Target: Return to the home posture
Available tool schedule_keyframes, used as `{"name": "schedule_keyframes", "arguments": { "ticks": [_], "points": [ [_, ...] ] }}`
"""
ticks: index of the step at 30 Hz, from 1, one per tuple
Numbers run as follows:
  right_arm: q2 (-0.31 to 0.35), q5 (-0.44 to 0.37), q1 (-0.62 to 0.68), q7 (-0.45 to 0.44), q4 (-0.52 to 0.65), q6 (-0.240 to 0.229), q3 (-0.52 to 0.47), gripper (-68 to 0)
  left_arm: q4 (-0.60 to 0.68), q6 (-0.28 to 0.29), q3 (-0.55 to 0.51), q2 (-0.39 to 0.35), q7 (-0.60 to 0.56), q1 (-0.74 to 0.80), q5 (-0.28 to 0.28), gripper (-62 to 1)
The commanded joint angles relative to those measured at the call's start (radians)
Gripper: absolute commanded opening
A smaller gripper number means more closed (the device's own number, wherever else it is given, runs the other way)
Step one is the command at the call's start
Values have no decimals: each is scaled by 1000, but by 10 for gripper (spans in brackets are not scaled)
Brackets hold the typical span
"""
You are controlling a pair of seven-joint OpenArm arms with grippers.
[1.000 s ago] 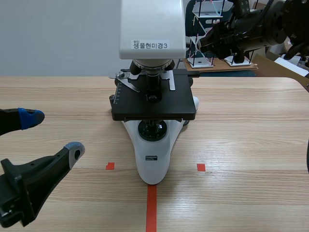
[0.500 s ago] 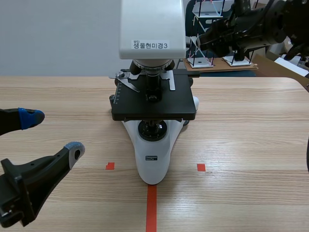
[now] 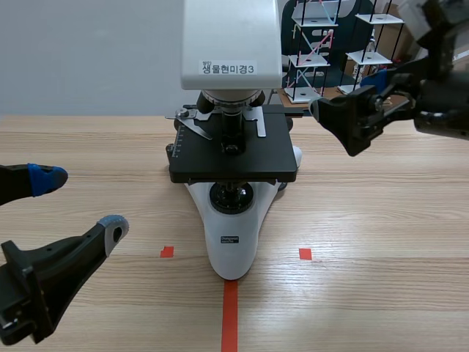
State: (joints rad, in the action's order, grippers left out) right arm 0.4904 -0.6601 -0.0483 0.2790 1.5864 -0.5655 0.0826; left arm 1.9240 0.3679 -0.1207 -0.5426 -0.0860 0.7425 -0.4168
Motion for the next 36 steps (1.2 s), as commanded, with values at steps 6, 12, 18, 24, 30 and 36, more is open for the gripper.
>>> {"name": "schedule_keyframes", "arguments": {
  "ticks": [6,12,18,24,30,36],
  "points": [
    [8,131,276,-220,191,-5,-142,-20,5,0,-5,8,-18,8,-6,-28],
    [8,284,499,-387,296,-8,-196,-20,5,0,-5,8,-17,8,-6,-28],
    [8,408,634,-532,317,-8,-195,-20,5,0,-5,8,-6,8,-6,-28],
    [8,456,676,-610,318,-12,-195,-20,5,0,-5,8,1,8,-6,-28],
    [8,456,686,-653,318,-12,-195,-20,5,0,-5,8,1,8,-6,-28],
    [8,455,686,-680,318,-12,-193,-20,5,0,-5,8,1,8,-6,-28]
  ]
}}
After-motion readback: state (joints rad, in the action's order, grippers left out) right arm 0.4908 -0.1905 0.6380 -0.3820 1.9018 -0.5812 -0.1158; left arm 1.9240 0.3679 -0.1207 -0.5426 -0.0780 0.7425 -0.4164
